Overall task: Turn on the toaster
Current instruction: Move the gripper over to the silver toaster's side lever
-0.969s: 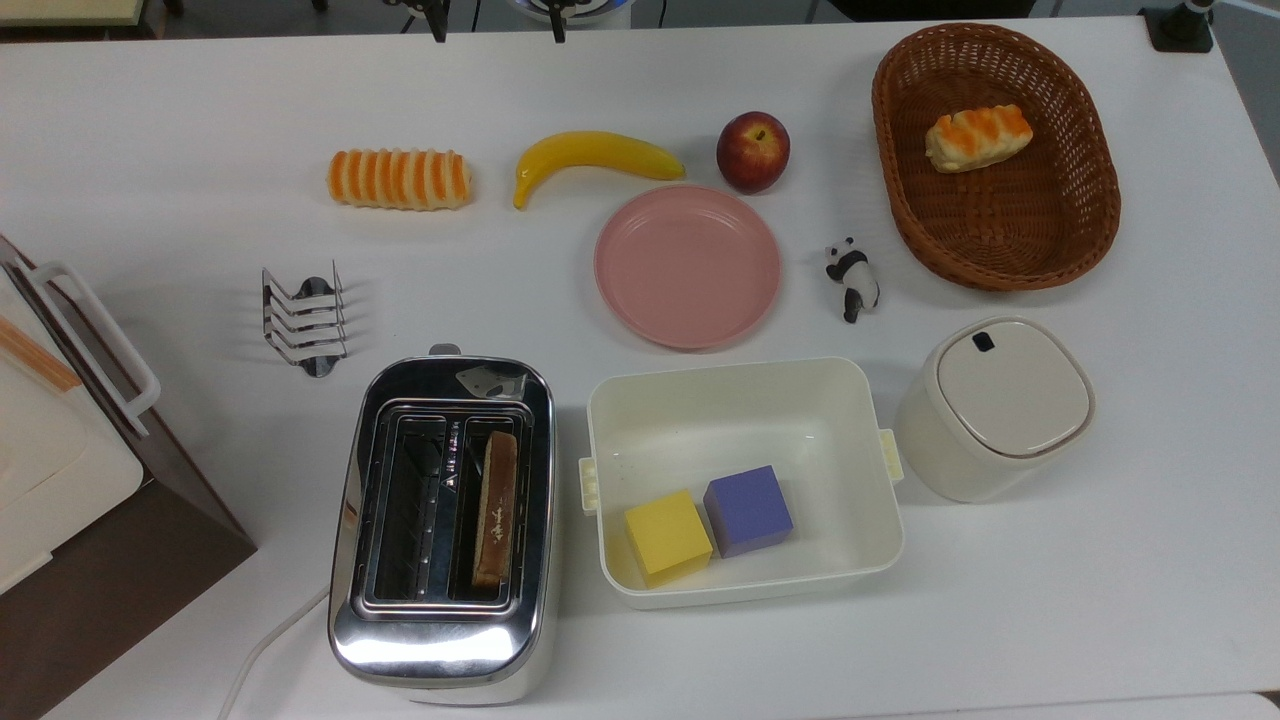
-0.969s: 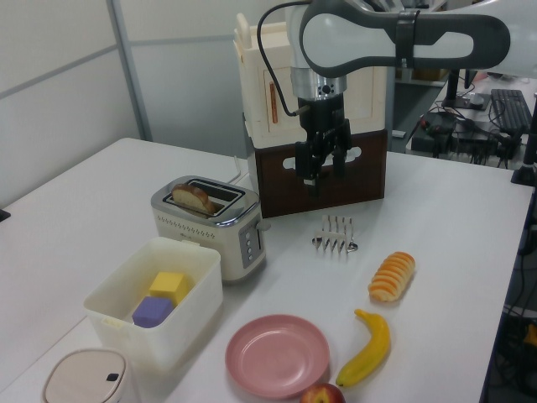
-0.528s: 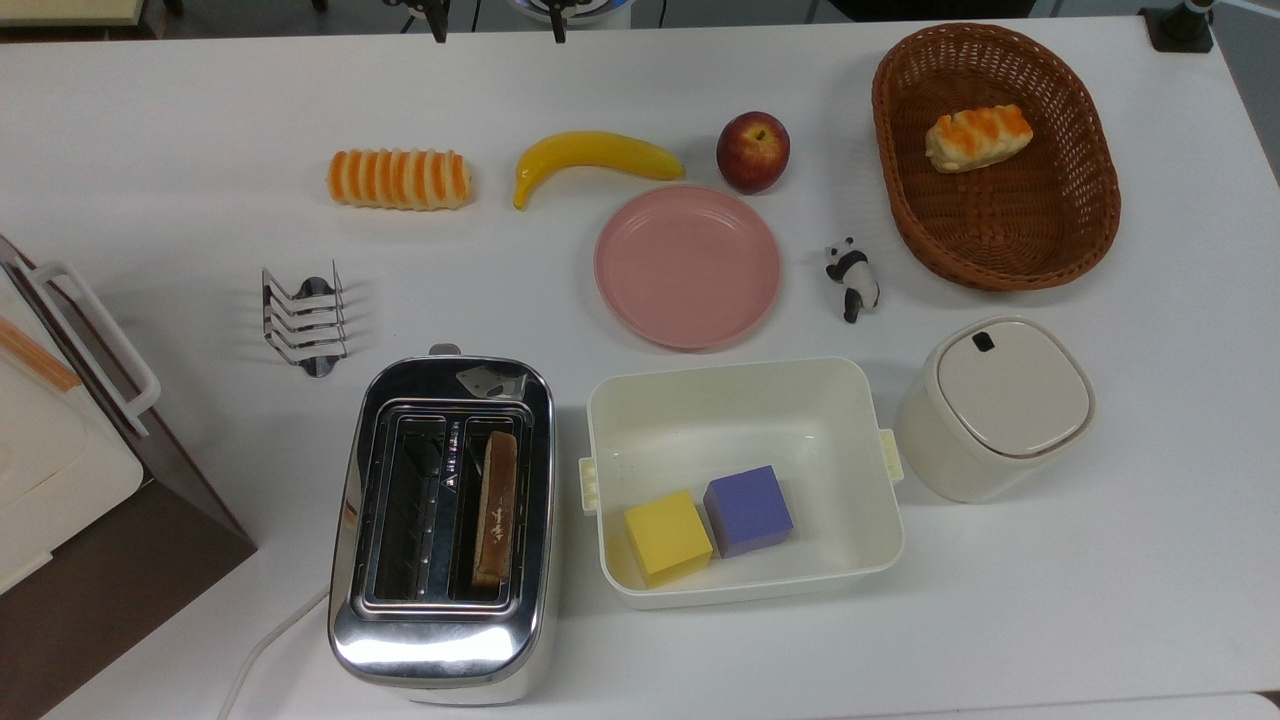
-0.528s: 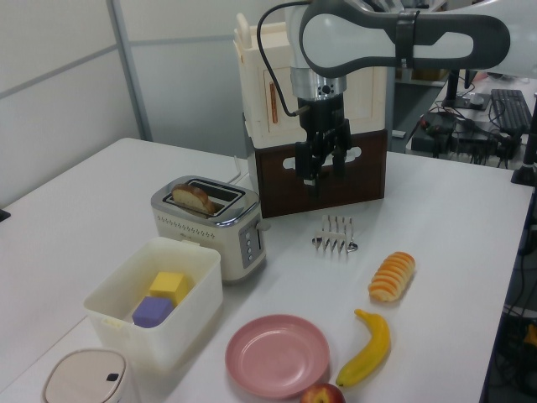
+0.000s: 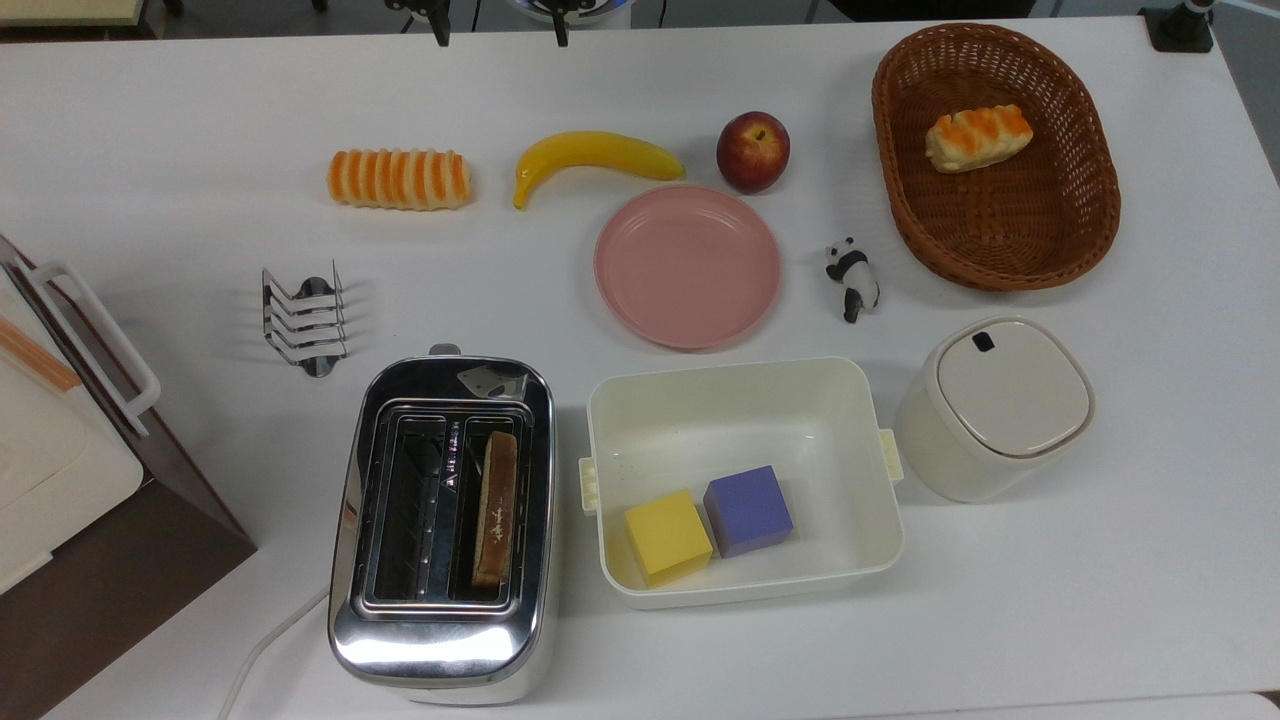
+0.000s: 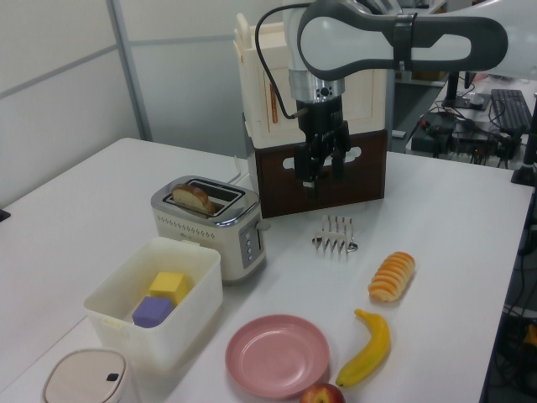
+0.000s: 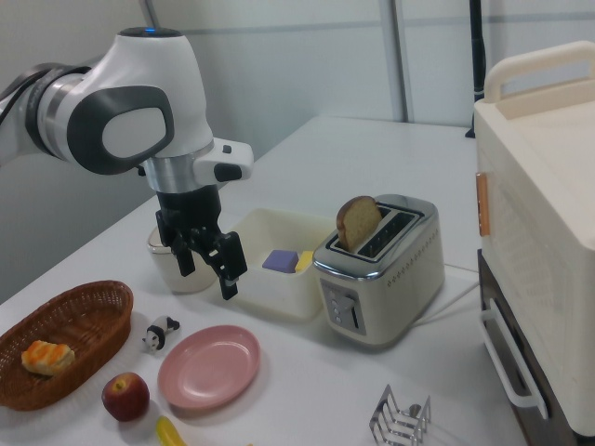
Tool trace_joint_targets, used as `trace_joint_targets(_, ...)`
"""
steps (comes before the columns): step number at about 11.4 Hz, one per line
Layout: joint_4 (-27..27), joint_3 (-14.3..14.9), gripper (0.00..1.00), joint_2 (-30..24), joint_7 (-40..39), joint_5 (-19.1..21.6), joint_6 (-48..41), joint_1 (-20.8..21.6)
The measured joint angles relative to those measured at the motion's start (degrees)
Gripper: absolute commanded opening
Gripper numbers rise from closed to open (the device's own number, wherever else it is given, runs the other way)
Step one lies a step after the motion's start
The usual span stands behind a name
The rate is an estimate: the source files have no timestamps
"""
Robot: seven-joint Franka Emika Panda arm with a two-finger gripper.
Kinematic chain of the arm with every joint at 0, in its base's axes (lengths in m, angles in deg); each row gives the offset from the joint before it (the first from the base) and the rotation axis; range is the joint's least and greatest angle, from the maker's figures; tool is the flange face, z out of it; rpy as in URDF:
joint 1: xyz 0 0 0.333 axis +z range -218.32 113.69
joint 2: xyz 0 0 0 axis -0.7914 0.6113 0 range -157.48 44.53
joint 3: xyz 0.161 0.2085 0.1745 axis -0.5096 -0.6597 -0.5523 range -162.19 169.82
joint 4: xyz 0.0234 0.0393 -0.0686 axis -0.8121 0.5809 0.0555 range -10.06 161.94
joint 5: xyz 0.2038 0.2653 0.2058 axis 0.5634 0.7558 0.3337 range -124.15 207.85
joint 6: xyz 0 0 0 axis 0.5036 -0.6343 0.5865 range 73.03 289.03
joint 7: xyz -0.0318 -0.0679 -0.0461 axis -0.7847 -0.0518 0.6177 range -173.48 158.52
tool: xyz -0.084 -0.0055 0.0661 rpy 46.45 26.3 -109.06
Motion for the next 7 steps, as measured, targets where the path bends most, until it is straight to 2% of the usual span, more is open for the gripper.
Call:
trace_joint_targets(4, -0.2, -0.2, 1.00, 1.4, 0.0, 0.0, 0.8, 0.0)
trace_joint_targets(7, -0.9, -0.2, 1.00, 3.3, 0.0, 0.0, 6.8, 0.0)
